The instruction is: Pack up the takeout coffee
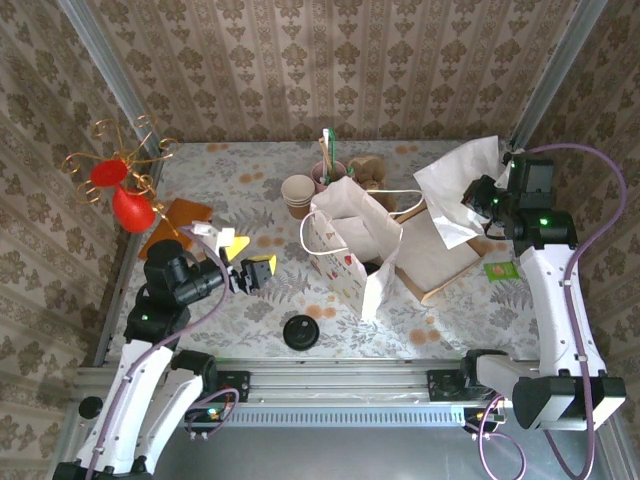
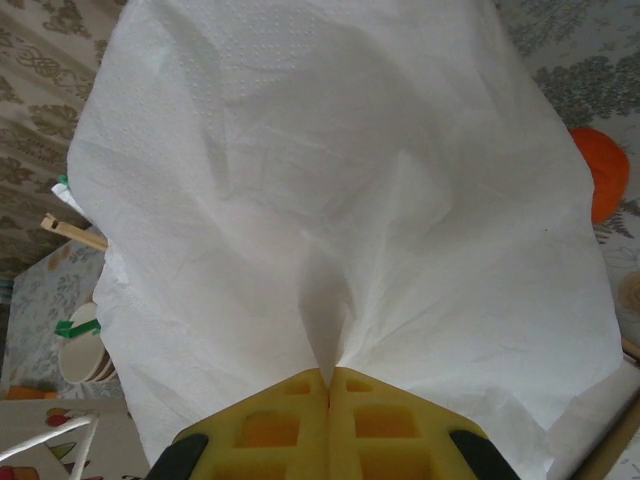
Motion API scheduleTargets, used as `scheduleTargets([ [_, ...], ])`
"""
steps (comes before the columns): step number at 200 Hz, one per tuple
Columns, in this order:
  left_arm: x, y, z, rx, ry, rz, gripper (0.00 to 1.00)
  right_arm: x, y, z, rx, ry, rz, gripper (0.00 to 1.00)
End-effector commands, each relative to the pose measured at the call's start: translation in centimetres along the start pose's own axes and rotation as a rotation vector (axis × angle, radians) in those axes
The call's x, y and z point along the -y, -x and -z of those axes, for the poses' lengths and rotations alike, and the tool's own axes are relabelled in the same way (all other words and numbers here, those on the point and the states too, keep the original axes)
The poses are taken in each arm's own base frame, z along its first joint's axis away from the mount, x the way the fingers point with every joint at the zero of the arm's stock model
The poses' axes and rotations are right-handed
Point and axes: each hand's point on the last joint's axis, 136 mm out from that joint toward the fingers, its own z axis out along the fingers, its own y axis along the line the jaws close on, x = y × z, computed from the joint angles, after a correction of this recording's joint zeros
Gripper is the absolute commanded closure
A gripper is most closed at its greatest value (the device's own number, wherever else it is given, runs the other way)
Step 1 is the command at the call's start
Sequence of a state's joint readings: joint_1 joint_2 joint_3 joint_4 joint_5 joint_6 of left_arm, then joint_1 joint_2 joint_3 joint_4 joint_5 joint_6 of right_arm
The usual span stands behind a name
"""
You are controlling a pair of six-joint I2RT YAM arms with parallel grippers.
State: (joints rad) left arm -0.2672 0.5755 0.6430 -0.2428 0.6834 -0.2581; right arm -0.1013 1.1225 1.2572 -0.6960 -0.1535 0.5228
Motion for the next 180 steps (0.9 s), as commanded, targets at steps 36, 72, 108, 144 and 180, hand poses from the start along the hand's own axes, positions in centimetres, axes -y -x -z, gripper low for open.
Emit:
scheduleTargets([
  [36,2.1,3.8,0.9,0.094,-0.064,0.035,0.00,1.7,2.1,2.4,0.089,-0.100,0.024,1.00],
  [72,3.0,6.0,0.8,0.126,-0.108,0.075,0.00,0.6,4.7,4.7,0.179,-0.092,0.037,1.00],
  [108,3.8,8.3,1.0,0.171,-0.148,0.115,0.00,-1.1,6.8,7.0,0.245,-0.052,0.047,1.00],
  [144,4.5,9.7,1.2,0.210,-0.180,0.136,0.00,-3.9,8.3,8.9,0.289,0.064,0.045,1.00],
  [180,4.5,9.9,1.1,0.220,-0.193,0.150,0.00,-7.0,8.4,9.2,0.238,0.213,0.001,1.00],
])
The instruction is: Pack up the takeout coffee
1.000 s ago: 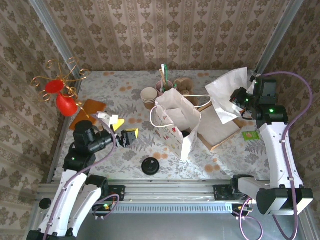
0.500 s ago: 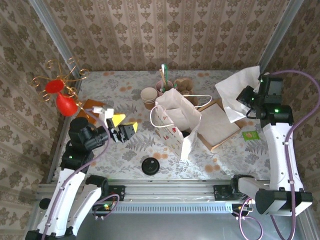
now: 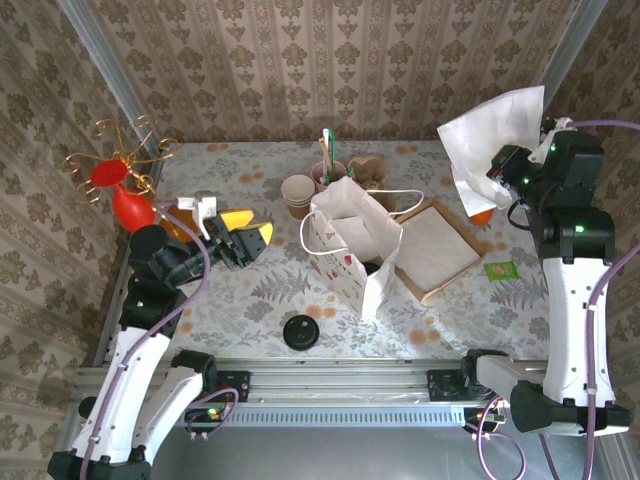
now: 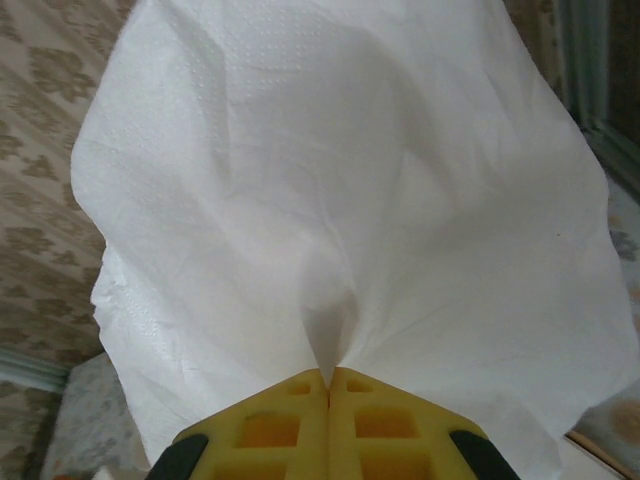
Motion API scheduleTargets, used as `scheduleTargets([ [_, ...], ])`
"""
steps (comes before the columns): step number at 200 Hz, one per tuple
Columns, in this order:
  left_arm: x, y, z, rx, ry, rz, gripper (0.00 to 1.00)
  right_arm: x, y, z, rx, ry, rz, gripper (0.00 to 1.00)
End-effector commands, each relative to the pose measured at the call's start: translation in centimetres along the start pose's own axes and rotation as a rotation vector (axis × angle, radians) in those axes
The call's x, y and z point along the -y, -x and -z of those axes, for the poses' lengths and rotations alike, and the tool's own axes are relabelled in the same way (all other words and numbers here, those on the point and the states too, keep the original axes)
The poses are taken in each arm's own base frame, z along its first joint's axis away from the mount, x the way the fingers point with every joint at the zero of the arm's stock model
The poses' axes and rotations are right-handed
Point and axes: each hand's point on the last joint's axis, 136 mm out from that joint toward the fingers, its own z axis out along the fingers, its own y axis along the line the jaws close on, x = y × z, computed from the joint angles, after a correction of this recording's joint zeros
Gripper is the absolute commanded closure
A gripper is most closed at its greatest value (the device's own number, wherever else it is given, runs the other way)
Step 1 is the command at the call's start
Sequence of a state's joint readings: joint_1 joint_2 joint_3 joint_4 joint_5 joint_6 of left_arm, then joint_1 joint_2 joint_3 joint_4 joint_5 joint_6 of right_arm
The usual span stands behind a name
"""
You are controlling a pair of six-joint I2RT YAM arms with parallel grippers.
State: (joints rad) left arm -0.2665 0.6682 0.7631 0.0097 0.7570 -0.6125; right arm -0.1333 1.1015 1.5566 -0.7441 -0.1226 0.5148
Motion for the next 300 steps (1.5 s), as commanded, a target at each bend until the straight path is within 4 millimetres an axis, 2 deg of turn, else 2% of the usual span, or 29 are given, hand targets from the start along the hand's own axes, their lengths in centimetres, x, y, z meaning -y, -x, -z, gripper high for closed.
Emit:
scheduleTargets([
  [1,1.7,1.9,0.3,0.047,-0.051,-0.018,0.00,-2.7,0.5,0.2,-0.026,0.129,-0.050,1.00],
  [44,1.5,1.7,0.3,0.047,-0.046,-0.009,0.00,-7.8,-1.4,-0.9,-0.158,0.354,-0.080,1.00],
  [81,1.3,1.9,0.2,0.030,-0.028,-0.016,0.00,-13.3,-4.1,-1.4,-0.276,0.569,0.005,1.00],
  [103,1.6,3.1,0.4,0.025,-0.030,-0.021,0.00,-15.8,-5.7,-1.4,-0.316,0.670,0.094,1.00],
  [136,2.2,6.0,0.9,0.042,-0.052,0.012,0.00,-18.9,-9.2,-0.8,-0.412,0.796,0.251,1.00],
  [169,3.1,8.4,0.1,0.030,-0.082,0.002,0.00,-21.0,-12.2,0.0,-0.449,0.875,0.366,1.00],
  [201,3.0,10.3,-1.2,0.034,-0.139,0.045,0.00,-22.2,-13.8,1.0,-0.454,0.952,0.432,1.00],
  [241,3.2,10.7,-3.4,-0.022,-0.253,0.100,0.00,-23.4,-15.6,2.6,-0.478,1.018,0.499,1.00],
  [246,3.5,10.7,-3.6,-0.031,-0.268,0.101,0.00,-23.5,-16.6,1.7,-0.509,1.005,0.503,1.00],
  [300,5.6,9.7,-6.0,-0.136,-0.352,0.083,0.00,-25.0,-19.7,2.3,-0.569,0.997,0.606,1.00],
])
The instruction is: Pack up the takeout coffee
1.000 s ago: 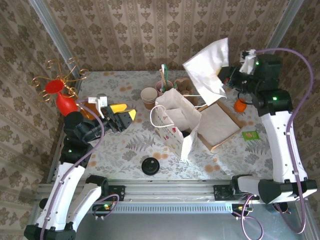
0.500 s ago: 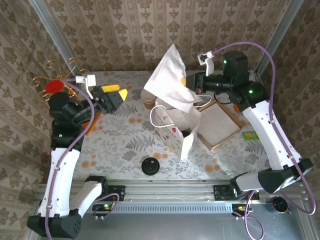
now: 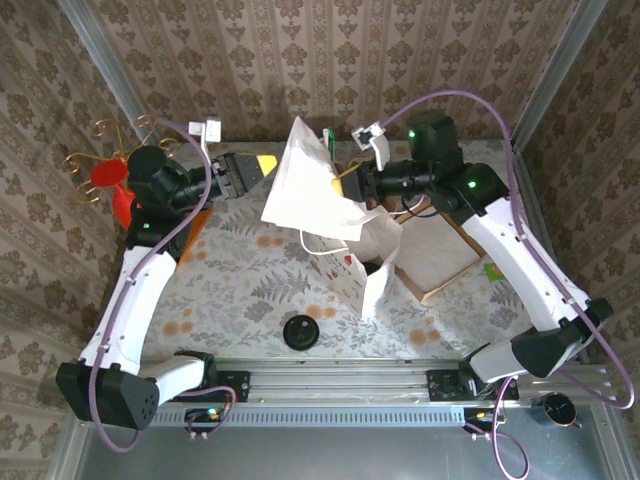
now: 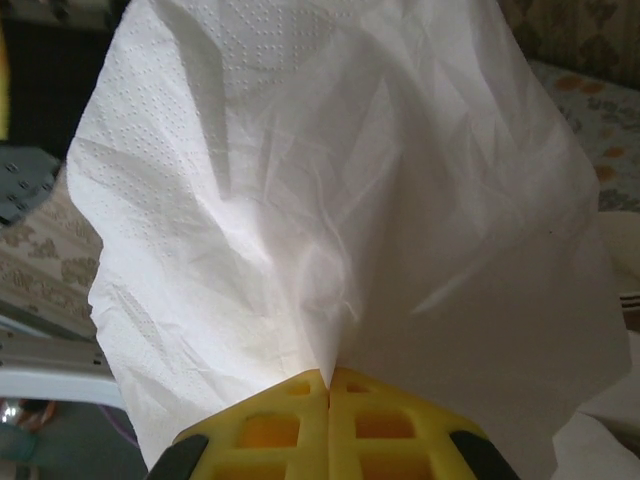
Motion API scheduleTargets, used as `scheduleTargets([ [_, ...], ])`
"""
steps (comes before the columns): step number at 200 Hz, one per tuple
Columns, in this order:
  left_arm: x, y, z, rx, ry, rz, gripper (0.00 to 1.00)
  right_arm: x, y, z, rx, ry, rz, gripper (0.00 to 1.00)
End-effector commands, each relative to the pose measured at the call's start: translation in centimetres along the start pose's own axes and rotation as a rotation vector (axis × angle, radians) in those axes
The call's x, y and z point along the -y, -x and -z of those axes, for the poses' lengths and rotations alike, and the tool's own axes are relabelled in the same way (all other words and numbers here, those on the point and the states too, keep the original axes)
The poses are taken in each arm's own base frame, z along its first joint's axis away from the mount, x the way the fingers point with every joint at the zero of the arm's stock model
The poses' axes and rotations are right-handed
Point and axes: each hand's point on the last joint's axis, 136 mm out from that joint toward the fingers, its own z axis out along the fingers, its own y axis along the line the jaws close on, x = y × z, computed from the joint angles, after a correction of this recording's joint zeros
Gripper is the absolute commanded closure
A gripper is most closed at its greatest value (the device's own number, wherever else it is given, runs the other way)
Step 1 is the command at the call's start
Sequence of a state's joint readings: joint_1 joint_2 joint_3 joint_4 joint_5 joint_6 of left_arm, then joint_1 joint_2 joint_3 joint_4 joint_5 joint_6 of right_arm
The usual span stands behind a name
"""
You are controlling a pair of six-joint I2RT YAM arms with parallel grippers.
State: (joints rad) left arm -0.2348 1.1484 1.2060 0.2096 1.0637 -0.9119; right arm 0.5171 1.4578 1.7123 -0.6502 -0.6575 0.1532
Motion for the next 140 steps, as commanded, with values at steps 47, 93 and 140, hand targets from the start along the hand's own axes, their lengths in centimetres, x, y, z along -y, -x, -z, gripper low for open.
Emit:
scheduleTargets([
  [47,1.4,-0.4,-0.7,-0.069,0.023,-0.076,0.00,-1.8,-1.2,-1.9,-0.101,-0.045,0.114,1.00],
  [93,-1.6,-0.4,-0.1,-0.079,0.226,-0.066,0.09,-2.3,-1.8,-2.6,-0.132,-0.072,0.160,1.00],
  [140,-1.8,-0.5,-0.7,-0.097,0.204,-0.043,0.35,-2.3,-2.6,-3.1,-0.160,-0.095,0.176,1.00],
])
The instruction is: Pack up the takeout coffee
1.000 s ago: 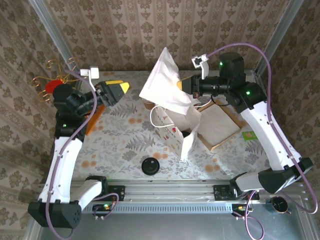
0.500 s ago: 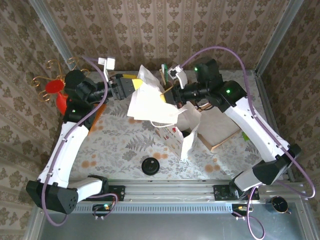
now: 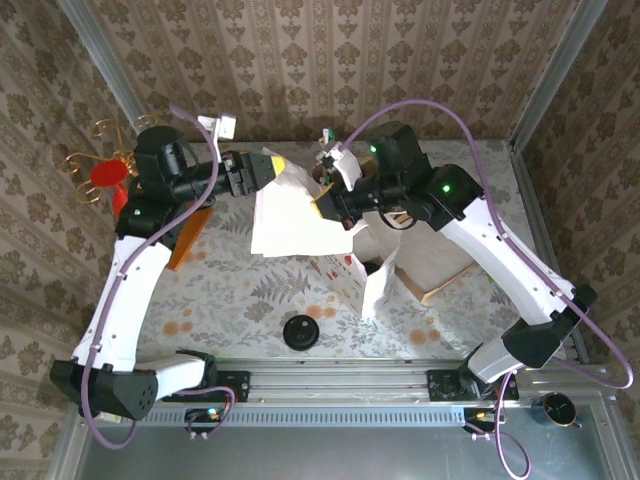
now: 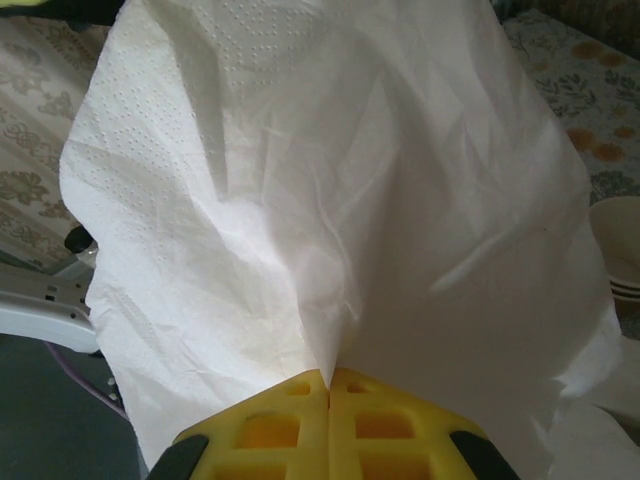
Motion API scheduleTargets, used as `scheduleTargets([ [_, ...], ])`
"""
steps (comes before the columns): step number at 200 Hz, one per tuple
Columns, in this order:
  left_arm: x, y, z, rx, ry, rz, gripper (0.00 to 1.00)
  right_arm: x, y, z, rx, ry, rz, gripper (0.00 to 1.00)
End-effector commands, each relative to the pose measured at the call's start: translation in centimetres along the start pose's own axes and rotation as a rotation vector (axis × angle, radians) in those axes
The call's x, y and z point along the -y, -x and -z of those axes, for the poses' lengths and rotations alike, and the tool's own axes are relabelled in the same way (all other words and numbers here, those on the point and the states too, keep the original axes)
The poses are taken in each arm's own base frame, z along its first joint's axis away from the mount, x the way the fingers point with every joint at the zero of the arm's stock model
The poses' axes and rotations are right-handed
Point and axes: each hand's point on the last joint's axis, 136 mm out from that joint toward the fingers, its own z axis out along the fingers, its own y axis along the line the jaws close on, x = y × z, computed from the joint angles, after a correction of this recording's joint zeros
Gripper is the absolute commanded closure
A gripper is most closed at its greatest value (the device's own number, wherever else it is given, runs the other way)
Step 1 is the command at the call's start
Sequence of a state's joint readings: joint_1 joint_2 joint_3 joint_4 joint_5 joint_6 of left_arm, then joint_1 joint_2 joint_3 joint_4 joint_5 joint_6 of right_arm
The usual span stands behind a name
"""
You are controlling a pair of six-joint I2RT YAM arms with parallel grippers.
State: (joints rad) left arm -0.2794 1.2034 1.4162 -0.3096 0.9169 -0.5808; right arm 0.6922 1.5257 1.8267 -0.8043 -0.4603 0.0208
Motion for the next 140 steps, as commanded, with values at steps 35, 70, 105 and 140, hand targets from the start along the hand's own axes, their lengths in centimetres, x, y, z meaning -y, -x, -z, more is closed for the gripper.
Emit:
scheduleTargets([
  [35,0.4,0.0,-0.3,-0.031,-0.014,-0.006,0.66,0.5,-0.5,-0.6,-0.035,-0.056,0.031,1.00],
  [70,1.3,0.1,-0.4,-0.034,-0.056,-0.003,0.97,0.5,-0.5,-1.0,-0.045,-0.073,0.035,1.00],
  [105,1.8,-0.8,-0.6,-0.051,-0.082,0.002,1.00,0.9,-0.8,-1.5,-0.047,-0.086,0.023,0.96],
  [140,2.7,-0.4,-0.2,-0.037,-0.098,-0.021,1.00,0.8,0.2,-0.9,-0.013,-0.096,0.024,0.67],
])
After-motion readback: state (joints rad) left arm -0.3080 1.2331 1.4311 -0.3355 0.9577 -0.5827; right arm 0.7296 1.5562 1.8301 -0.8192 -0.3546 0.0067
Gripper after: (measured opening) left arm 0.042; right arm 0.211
